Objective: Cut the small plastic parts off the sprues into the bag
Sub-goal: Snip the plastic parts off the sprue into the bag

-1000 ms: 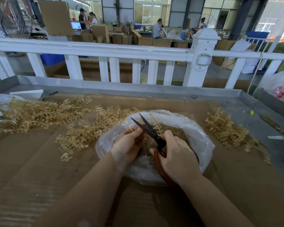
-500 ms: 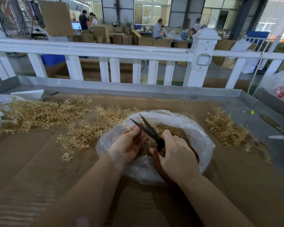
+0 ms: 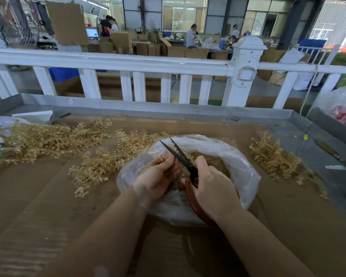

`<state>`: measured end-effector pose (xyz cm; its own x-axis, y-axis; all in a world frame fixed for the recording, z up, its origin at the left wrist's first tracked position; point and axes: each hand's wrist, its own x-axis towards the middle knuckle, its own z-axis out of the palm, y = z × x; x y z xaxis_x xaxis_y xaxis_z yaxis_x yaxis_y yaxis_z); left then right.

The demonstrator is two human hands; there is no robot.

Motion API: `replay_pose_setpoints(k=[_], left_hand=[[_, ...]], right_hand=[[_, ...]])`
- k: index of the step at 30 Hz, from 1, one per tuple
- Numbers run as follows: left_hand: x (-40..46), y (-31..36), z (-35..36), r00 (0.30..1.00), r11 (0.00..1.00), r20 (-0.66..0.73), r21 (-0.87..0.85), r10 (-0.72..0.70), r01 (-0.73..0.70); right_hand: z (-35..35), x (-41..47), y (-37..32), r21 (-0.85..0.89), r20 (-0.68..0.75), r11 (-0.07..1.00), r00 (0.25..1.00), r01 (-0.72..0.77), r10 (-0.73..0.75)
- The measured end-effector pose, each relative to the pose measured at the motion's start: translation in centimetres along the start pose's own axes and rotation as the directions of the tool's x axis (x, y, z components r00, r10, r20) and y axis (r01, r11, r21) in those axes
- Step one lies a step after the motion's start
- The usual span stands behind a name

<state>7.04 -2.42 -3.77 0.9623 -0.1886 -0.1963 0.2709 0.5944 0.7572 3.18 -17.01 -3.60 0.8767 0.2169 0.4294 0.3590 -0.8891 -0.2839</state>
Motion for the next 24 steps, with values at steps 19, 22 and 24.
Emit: replay_pose_setpoints(k=[19, 22, 24], left_hand=[[-0.07, -0.13, 0.12, 0.999, 0.998, -0.047, -0.062, 0.01, -0.013], [-0.14, -0.09, 0.09, 0.999, 0.998, -0.033, -0.057, 0.015, -0.017], [-0.21, -0.07, 0.11, 1.0, 0.998, -0.012, -0.058, 0.014, -0.015]], right_hand=[[-0.29, -0.28, -0.31, 0.033, -0.041, 0.999, 0.999, 0.029, -0.027], [0.09, -0.15, -0.46, 0.038, -0.048, 0.999, 0.999, 0.027, -0.025], [0.28, -0.02, -0.54, 0.031, -0.05, 0.999, 0.999, 0.02, -0.019]])
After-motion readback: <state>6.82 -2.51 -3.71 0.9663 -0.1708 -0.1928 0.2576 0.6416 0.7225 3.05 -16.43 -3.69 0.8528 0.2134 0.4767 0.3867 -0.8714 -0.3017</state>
